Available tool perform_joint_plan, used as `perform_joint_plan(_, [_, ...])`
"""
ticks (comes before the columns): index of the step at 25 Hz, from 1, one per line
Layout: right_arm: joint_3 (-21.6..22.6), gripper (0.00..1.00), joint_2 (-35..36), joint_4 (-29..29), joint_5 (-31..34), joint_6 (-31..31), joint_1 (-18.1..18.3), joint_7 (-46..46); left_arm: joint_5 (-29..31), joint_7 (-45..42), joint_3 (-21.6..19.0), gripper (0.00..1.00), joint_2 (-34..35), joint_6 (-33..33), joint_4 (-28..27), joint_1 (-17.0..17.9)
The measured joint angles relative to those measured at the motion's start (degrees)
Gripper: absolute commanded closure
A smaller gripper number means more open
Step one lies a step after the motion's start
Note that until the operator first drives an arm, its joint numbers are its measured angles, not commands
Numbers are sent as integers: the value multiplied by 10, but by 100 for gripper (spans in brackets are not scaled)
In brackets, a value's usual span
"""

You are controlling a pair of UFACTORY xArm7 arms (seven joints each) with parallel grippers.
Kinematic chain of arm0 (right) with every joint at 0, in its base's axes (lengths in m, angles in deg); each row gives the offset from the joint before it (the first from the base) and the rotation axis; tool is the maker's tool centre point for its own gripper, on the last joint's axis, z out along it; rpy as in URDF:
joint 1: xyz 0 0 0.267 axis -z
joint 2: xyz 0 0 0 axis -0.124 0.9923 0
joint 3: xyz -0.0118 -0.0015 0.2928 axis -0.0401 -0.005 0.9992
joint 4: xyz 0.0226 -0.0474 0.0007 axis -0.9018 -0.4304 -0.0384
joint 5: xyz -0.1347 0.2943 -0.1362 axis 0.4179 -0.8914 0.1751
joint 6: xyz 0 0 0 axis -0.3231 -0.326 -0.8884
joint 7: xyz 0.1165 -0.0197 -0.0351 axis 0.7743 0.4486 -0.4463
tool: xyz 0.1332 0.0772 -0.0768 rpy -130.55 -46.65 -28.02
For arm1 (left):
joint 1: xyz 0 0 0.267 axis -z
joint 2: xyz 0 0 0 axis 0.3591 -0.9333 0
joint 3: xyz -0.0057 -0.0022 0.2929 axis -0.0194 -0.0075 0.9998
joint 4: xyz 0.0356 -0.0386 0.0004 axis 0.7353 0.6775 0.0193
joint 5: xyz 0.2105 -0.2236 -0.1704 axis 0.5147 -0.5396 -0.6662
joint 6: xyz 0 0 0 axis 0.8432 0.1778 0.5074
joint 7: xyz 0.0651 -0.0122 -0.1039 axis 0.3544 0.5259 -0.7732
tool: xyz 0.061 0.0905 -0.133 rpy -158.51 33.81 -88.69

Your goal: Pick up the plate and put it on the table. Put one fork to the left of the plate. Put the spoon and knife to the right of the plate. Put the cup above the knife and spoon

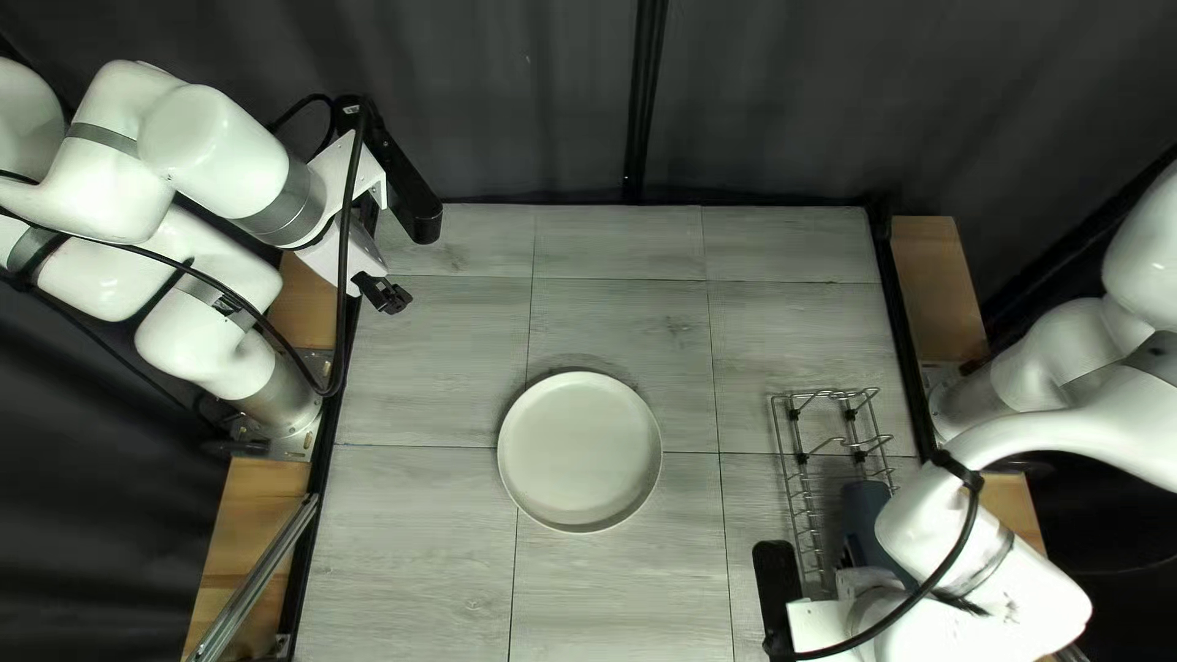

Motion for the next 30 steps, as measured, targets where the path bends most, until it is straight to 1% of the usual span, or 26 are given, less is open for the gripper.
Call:
perform_joint_plan(6, [-3, 100, -16, -7, -7, 0, 4, -17, 0, 0, 0, 0, 0, 0, 0, 0])
perform_joint_plan(9, [-5, 100, -27, -8, -9, -11, 6, -21, 0, 0, 0, 0, 0, 0, 0, 0])
perform_joint_plan(12, [-7, 100, -41, -3, -9, -36, 8, -22, 0, 0, 0, 0, 0, 0, 0, 0])
perform_joint_plan(15, [-11, 100, -60, 11, -9, -75, 11, -24, 0, 0, 0, 0, 0, 0, 0, 0])
perform_joint_plan(19, [-17, 100, -77, 50, -7, -146, 15, -25, 0, 0, 0, 0, 0, 0, 0, 0])
perform_joint_plan(25, [-39, 100, -93, 137, -10, -262, 31, -37, 0, 0, 0, 0, 0, 0, 0, 0])
perform_joint_plan(28, [-56, 100, -90, 175, -9, -278, 45, -46, 0, 0, 0, 0, 0, 0, 0, 0])
perform_joint_plan(30, [-70, 100, -87, 180, -11, -263, 58, -65, 0, 0, 0, 0, 0, 0, 0, 0])
